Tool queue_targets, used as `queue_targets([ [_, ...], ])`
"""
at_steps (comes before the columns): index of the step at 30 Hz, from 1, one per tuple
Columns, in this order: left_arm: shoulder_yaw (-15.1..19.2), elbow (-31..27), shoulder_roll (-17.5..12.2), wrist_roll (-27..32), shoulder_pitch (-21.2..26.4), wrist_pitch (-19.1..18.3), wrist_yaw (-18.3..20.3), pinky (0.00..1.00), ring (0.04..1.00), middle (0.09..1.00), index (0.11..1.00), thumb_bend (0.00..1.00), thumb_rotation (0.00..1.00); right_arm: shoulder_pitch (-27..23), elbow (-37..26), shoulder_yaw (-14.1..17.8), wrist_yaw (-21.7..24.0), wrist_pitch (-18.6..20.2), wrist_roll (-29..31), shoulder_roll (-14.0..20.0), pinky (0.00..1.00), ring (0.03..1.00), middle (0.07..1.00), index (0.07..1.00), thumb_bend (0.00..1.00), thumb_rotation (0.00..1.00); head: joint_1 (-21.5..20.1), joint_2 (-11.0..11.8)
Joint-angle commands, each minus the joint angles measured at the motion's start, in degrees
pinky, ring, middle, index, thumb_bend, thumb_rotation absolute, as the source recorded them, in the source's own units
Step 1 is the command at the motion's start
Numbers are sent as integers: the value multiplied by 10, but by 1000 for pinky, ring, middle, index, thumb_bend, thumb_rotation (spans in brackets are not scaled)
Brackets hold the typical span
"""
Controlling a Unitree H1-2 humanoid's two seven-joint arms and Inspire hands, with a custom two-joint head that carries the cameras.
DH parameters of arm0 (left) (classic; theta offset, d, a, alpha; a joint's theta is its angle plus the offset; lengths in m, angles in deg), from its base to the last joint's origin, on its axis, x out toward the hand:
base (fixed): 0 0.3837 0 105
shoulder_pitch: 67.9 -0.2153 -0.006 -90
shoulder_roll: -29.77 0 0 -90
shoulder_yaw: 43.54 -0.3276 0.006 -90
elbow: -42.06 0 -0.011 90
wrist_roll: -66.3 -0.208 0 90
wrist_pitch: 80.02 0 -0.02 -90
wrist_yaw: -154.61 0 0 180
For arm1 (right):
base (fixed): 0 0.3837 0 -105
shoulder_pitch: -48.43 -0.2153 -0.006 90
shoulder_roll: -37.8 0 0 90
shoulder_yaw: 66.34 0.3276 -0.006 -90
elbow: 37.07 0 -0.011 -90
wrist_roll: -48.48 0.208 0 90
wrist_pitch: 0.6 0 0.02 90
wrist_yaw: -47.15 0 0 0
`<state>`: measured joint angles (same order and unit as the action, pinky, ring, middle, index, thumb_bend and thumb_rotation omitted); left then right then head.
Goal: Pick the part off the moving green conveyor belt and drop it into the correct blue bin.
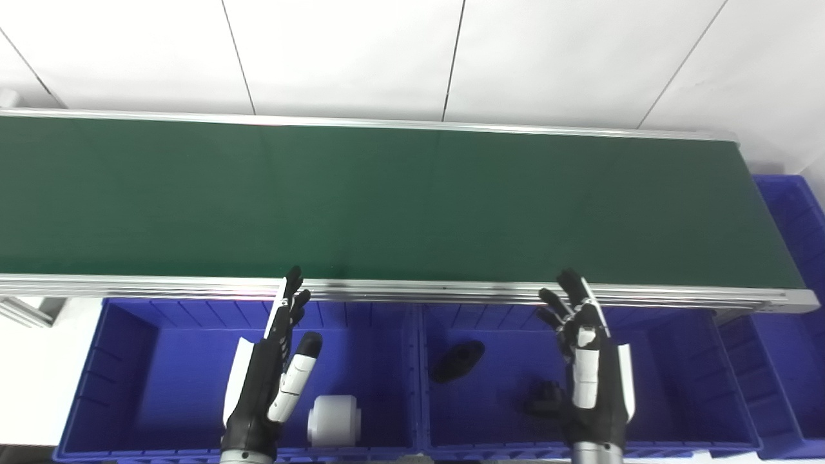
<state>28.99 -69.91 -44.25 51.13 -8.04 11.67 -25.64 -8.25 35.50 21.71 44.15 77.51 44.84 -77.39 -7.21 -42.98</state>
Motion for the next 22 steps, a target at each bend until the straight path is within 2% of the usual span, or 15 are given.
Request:
queue_targets([
  [1,-5,-5,6,-3,-5,30,-7,964,948,997,1000,684,1000,0,-3,-5,-6,-52,-12,2,819,849,924,903,746,992,1,1],
  [8,-6,2,8,-1,-6,40,-8,966,958,1000,1000,637,1000,-8,30,-11,-13,-103,-54,21,830,868,930,919,672,1000,3,11],
  [13,-3,11,8,-2,-5,51,-11,971,962,1000,1000,627,1000,-12,48,-15,-25,-134,-92,29,808,859,913,907,669,1000,0,23],
  [22,3,22,12,-8,-2,60,-16,950,946,991,1000,703,1000,-13,57,-21,-38,-141,-109,31,809,853,911,912,697,1000,4,31],
])
